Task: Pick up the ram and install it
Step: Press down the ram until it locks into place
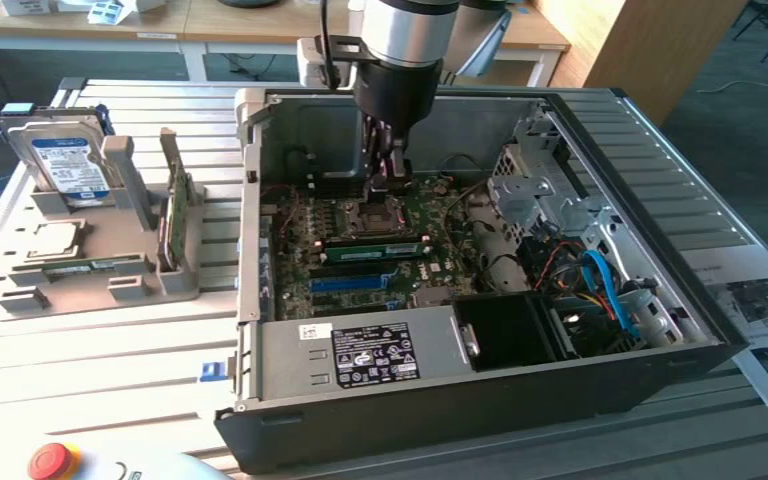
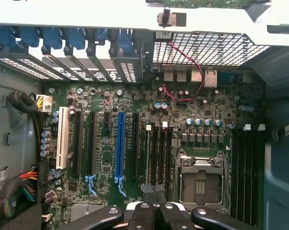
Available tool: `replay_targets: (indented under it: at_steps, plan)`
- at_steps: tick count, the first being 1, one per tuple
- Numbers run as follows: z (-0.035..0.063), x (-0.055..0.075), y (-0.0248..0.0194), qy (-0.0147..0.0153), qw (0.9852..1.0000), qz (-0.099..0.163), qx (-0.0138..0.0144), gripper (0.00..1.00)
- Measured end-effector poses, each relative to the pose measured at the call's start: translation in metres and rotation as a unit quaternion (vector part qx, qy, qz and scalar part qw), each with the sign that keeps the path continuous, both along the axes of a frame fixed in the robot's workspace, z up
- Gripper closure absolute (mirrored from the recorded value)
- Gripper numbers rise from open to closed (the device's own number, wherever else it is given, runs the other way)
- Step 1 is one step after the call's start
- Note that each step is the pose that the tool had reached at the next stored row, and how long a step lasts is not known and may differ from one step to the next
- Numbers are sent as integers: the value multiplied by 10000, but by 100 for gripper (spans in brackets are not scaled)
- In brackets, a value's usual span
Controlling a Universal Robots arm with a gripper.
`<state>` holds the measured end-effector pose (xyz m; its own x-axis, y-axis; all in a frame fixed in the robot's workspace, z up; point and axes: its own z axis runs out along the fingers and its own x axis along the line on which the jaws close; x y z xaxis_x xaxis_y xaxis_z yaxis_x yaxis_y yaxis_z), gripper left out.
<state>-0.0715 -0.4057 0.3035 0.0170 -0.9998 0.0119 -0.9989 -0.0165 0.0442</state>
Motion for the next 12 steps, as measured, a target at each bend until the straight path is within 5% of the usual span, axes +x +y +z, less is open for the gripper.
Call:
replay_targets:
  at_steps: [12]
  plan:
    - [59, -1, 0, 2, 10000, -1, 0, 89]
